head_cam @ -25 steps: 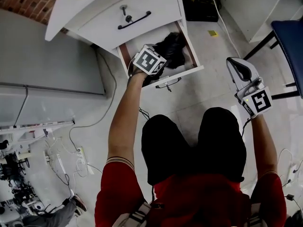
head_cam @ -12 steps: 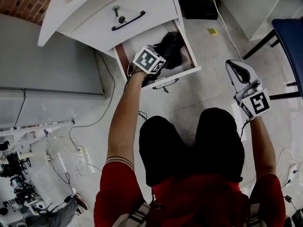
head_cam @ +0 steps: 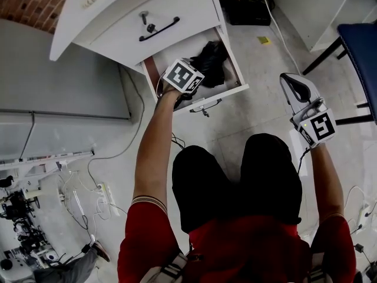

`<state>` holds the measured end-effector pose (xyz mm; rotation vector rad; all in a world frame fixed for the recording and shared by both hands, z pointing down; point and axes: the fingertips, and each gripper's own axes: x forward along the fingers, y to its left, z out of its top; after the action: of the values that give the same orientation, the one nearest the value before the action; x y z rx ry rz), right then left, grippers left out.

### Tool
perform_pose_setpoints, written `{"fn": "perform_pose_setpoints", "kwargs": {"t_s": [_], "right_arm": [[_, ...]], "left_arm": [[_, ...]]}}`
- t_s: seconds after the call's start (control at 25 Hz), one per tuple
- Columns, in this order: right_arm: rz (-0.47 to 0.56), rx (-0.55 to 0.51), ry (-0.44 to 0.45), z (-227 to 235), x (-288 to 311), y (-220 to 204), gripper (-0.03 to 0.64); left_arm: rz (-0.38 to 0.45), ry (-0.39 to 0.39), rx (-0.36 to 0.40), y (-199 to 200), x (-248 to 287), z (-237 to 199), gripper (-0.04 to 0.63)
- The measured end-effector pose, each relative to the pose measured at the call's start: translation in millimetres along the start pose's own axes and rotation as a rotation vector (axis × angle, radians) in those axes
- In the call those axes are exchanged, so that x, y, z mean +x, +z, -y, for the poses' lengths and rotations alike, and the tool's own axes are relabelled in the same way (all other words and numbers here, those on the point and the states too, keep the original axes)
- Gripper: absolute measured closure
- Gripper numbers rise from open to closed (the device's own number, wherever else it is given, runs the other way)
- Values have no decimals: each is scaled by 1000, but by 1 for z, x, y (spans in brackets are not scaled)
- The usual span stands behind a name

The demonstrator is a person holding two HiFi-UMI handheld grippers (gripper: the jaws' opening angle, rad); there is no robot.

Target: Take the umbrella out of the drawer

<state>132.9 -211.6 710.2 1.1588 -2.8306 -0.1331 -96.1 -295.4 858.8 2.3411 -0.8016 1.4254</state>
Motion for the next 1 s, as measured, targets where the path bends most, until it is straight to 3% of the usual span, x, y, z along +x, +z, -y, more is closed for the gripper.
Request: {"fn": "perform_pose_setpoints", "kwargs": {"t_s": [0.6,1.0], "right_arm": [[46,8,-12,2,-2,21,603],[88,2,8,-6,5,40,603]], "left_arm": [[48,11,40,32,-52,10,348],[63,-7,132,51,-92,35,348]]}}
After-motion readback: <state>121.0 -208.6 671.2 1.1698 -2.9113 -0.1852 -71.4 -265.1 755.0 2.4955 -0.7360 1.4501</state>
